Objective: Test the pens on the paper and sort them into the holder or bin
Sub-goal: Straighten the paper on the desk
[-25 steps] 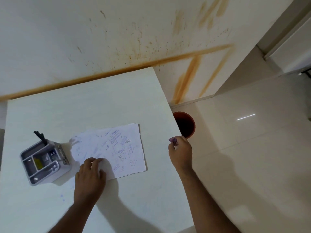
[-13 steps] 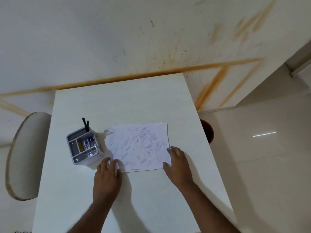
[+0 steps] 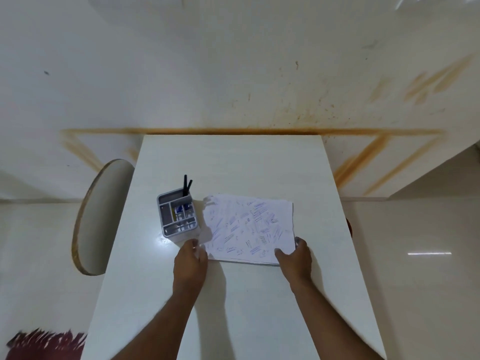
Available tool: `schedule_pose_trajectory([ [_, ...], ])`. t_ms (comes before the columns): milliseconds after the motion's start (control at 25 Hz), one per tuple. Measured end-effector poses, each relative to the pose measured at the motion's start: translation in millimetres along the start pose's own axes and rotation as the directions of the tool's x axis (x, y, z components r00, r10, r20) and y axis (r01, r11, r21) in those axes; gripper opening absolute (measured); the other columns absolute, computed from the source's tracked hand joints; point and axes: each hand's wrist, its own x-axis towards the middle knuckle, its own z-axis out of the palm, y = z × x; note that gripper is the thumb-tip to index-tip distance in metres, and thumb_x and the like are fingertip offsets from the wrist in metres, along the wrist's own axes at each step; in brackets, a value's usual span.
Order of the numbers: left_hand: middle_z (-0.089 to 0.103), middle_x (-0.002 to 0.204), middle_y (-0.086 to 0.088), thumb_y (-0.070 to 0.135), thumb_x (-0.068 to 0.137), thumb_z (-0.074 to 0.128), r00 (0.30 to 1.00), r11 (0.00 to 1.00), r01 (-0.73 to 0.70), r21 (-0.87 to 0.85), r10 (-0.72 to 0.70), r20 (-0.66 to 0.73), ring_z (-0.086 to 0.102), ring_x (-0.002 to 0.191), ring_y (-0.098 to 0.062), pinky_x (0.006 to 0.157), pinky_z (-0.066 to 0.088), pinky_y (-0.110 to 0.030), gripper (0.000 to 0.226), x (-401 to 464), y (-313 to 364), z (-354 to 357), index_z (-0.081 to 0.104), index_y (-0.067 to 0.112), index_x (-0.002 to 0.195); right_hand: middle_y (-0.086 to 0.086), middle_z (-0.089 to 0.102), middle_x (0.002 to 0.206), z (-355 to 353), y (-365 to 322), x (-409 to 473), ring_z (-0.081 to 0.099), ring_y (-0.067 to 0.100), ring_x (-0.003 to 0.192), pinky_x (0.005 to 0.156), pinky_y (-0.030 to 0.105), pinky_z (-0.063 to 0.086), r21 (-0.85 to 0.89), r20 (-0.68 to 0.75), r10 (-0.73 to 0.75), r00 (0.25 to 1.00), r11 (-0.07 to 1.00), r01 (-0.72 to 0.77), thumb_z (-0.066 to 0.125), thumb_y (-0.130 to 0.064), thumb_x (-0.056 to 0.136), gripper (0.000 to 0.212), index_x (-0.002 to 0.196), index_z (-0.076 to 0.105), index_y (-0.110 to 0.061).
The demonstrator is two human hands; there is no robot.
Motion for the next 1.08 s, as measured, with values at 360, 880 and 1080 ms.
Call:
schedule_pose_trajectory([
  [360,0.044,0.151,-0.02,0.052,0.076,0.089,0.96,0.989,0.116,-0.086,-0.134,-0.246,0.047,0.138,-0.041,0.111,0.046,-0.057,0.112,25.2,18.9,-45.5,0.031,0.003,0.158,0.011,0.068,0.126,-5.6,11.0,4.0,0.071,0.034,0.105,0.066,0.042,0.065,0.292,0.089,0.203,0.975,0.931,-0.221,0.069,0.001,0.091,0.036,0.122,0.059,-0.012],
  [880,0.04,0.145,-0.024,0.03,0.074,0.089,0.928,0.996,0.05,-0.069,-0.072,-0.366,0.044,0.131,-0.045,0.104,0.047,-0.059,0.119,89.4,55.2,-8.6,0.014,0.003,0.163,0.016,0.074,0.119,-5.3,-8.0,52.7,0.074,0.038,0.094,0.053,0.029,0.06,0.358,0.089,0.153,0.984,0.917,-0.175,0.063,0.002,0.097,0.021,0.116,0.064,-0.004],
  [1080,0.042,0.146,-0.019,0.041,0.073,0.091,0.928,0.995,-0.062,-0.079,0.029,-0.371,0.044,0.136,-0.037,0.107,0.049,-0.056,0.121,119.2,93.6,2.5,0.017,0.009,0.163,0.014,0.074,0.118,16.6,-61.6,114.2,0.077,0.041,0.096,0.048,0.026,0.057,0.339,0.059,0.06,0.996,0.938,-0.077,0.064,-0.001,0.095,0.021,0.116,0.065,-0.006],
])
